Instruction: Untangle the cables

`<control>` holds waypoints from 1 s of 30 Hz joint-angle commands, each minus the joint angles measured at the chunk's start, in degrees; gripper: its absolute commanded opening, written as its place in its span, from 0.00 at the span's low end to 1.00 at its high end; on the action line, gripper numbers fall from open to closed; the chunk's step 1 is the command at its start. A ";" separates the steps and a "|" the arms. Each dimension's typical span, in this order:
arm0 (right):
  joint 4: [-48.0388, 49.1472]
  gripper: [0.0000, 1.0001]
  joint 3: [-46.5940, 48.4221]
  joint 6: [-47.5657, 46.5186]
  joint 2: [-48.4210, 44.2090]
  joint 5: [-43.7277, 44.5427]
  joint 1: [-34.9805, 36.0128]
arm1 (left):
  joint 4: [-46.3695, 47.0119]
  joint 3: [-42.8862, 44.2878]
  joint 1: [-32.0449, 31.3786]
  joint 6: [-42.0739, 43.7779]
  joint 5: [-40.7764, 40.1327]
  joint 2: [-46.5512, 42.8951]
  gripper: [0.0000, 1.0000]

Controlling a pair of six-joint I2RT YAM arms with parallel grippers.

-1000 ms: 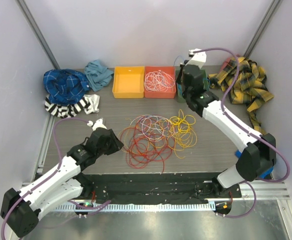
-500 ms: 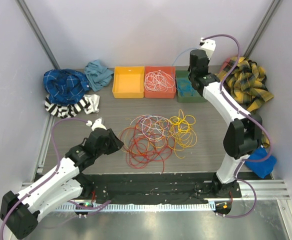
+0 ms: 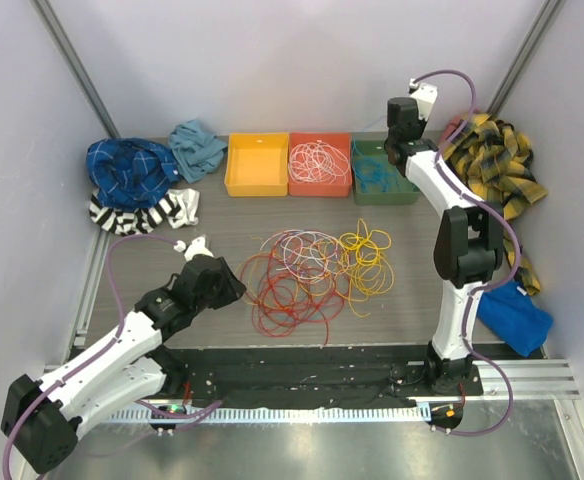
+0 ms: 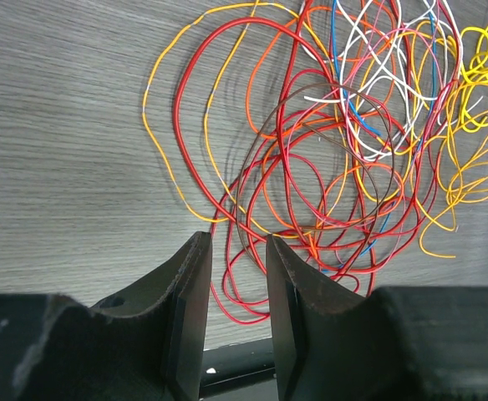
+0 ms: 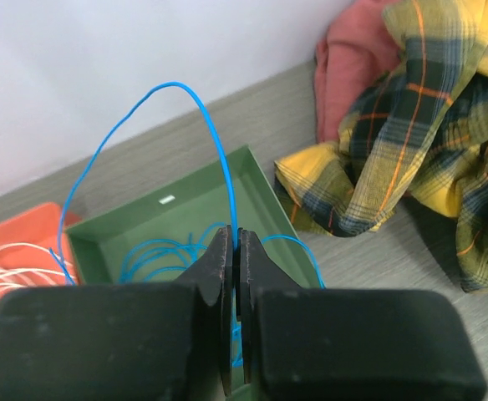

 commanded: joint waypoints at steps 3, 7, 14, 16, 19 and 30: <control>-0.56 0.01 -0.40 1.69 2.64 2.37 -1.05 | 1.48 2.01 -0.21 1.17 -1.74 1.39 0.36; -2.93 0.06 0.48 2.30 5.10 0.79 -1.67 | 1.83 2.45 -0.21 1.52 -1.12 2.28 0.37; -0.04 0.67 -3.21 3.80 -0.69 0.96 0.08 | 1.39 2.45 -0.21 1.70 -1.21 1.14 0.36; -1.44 0.71 -3.12 3.89 -3.41 2.89 1.23 | 1.13 2.45 -0.21 1.70 -1.21 0.78 0.37; -0.39 0.72 -8.11 4.24 -9.47 3.87 4.91 | 1.13 2.45 -0.21 1.61 -1.30 0.17 0.37; 8.49 0.58 -40.45 9.94 -31.54 -8.77 23.11 | 0.60 1.92 -0.21 1.08 -1.47 -1.68 0.37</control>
